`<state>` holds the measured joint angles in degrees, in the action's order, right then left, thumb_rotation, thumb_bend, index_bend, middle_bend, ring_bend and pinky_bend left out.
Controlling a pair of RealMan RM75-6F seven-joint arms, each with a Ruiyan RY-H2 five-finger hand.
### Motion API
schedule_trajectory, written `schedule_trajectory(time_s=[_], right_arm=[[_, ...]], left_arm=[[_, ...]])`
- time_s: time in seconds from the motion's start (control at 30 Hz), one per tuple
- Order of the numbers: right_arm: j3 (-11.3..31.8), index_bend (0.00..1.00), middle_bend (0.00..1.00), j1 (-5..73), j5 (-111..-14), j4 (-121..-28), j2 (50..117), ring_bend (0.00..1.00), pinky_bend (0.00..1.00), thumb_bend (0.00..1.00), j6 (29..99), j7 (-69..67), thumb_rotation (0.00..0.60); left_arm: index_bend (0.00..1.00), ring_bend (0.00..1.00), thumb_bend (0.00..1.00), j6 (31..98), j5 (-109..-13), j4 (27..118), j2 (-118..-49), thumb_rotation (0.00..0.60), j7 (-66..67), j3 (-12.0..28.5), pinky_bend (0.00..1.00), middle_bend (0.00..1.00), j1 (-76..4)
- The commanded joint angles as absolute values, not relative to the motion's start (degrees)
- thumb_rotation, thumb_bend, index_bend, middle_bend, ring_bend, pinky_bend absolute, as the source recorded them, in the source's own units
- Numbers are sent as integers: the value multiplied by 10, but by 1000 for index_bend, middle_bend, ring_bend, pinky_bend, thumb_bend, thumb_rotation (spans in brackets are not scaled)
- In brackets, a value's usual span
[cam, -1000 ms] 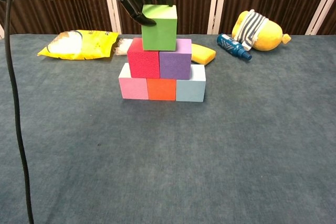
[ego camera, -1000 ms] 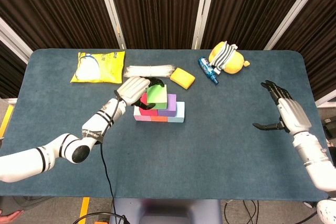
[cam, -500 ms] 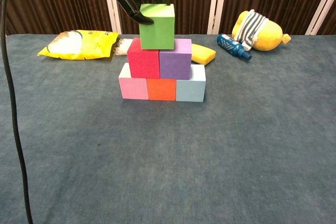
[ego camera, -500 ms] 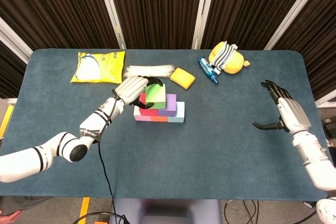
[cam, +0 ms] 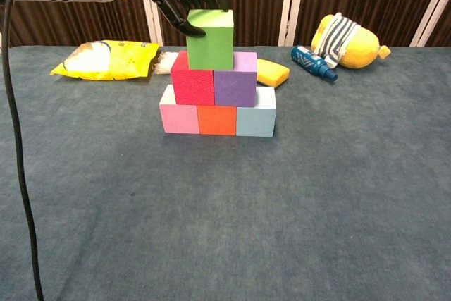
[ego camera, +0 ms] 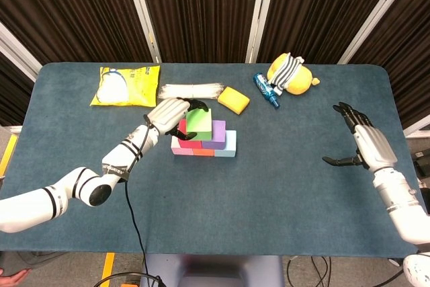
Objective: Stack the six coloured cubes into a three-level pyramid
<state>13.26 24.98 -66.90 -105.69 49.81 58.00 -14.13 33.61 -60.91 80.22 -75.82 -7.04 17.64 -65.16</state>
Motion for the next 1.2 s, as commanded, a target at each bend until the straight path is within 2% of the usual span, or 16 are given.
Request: schedule_trajectory(time_s=[0.03, 0.37, 0.83, 1.03, 1.2], right_arm=[[133, 117, 96, 250, -668, -1057, 498, 0, 87, 192, 580, -141, 600], [134, 111, 96, 249, -668, -1057, 498, 0, 84, 192, 580, -141, 600], [135, 79, 96, 248, -670, -1053, 498, 0, 47, 192, 577, -151, 600], [136, 72, 96, 248, -671, -1052, 499, 0, 41, 192, 576, -153, 600], [136, 68, 96, 248, -671, -1052, 499, 0, 27, 192, 577, -155, 600]], left_arm=[[242, 237, 330, 334, -613, 800, -758, 600, -75, 176, 255, 310, -651], [237, 210, 331, 333, -624, 797, -756, 600, -83, 174, 244, 281, -650], [164, 129, 332, 335, -618, 803, -754, 600, -73, 170, 228, 177, -653], [79, 76, 335, 338, -616, 809, -751, 600, -66, 166, 216, 114, -651], [1, 1, 339, 340, -615, 825, -742, 600, -65, 164, 158, 11, -647]])
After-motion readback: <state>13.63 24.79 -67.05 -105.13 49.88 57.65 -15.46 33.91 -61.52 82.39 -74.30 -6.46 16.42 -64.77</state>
